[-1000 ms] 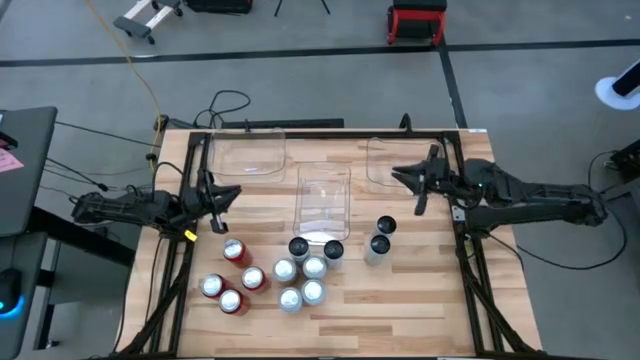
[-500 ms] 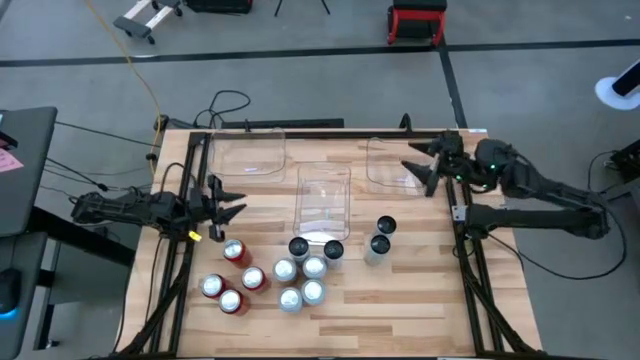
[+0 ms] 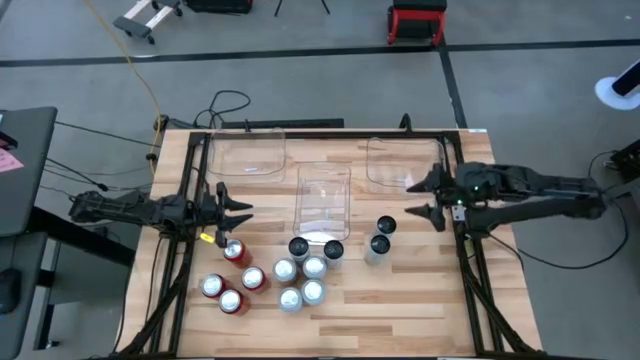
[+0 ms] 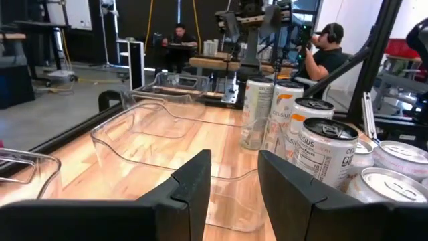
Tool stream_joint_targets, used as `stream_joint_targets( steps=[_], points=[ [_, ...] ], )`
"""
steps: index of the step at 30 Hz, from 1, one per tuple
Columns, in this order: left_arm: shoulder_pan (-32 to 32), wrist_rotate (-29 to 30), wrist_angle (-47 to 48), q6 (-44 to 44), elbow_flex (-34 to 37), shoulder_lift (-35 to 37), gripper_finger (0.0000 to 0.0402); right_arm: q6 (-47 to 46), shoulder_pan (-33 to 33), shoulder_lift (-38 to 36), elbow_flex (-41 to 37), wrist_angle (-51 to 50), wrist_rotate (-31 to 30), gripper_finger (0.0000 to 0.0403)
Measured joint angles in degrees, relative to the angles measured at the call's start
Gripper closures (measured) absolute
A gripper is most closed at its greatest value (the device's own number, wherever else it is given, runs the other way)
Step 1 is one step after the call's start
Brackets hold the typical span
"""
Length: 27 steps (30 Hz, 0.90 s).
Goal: Sort soda cans
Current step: Put the top black and white soda can in the right transparent bin
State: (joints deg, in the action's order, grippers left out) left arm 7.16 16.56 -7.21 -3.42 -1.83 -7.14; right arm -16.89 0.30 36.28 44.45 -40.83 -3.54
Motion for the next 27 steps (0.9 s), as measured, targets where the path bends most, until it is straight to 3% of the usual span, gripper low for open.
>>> stream_joint_targets(
  steps=[7, 16, 22, 27],
  points=[
    [-0.03, 0.09, -2.19, 3.81, 0.02, 0.00, 0.0242, 0.86, 9.46, 8.31, 0.02, -0.19, -5.85, 0.0055],
    [-0.03, 0.35, -4.83, 5.20, -0.52, 0.00, 0.0168, 0.45, 16.40, 17.88, 0.02, -1.06, -7.11, 0.0033],
    [-0.03, 3.39, -5.28, 4.46, -0.68, -0.97, 0.0154, 3.04, 15.49, 21.53, 0.02, -0.99, -10.99, 0.0010],
    [-0.05, 6.27, -7.82, 3.56, -0.81, -3.39, 0.0154, 7.52, 11.86, 23.01, 0.02, 0.41, -10.69, 0.0005]
  ],
)
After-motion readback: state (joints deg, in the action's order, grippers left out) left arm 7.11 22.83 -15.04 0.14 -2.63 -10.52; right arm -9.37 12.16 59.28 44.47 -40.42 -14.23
